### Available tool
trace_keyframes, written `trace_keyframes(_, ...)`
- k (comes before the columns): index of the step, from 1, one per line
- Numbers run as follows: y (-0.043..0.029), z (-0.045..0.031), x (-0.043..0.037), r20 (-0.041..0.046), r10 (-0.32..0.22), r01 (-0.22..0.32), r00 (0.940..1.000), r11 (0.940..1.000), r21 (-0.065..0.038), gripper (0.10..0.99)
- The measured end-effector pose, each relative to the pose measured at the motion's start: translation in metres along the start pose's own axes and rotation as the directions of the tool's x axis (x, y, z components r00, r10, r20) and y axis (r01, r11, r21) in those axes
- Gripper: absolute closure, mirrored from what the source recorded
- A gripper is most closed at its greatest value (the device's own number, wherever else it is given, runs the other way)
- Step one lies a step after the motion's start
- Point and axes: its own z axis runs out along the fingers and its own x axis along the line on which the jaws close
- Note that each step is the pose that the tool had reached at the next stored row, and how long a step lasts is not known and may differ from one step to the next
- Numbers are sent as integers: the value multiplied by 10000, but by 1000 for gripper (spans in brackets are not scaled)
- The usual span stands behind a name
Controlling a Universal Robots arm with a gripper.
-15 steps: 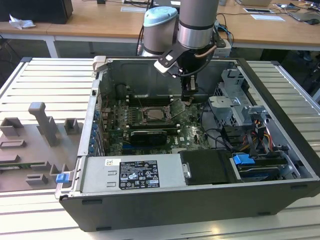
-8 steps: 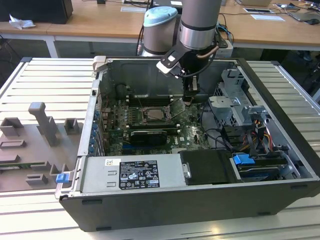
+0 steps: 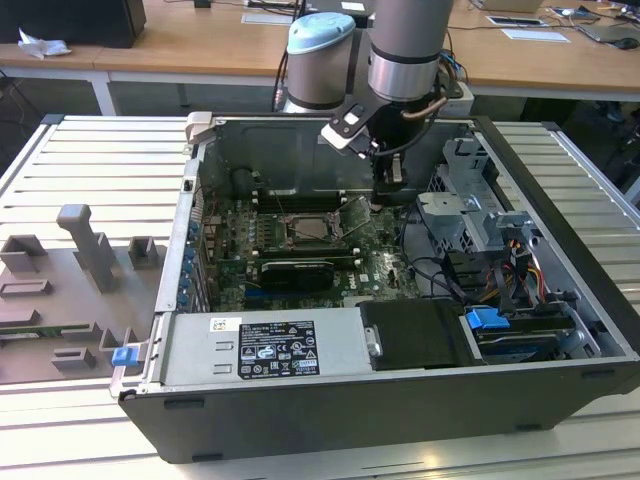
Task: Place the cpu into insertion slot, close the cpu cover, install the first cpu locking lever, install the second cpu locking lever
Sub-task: 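Close the cpu cover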
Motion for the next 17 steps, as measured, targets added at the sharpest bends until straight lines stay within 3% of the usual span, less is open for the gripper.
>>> trace_keyframes(4,56,61,-1,2,-4,4,10000,10000,53,980)
trace_keyframes(5,74,106,-2,1,-4,4,10000,10000,86,980)
trace_keyframes(9,72,155,-4,4,-1,0,10000,9999,112,980)
trace_keyframes(17,-49,112,-4,1,-2,2,10000,9999,147,980)
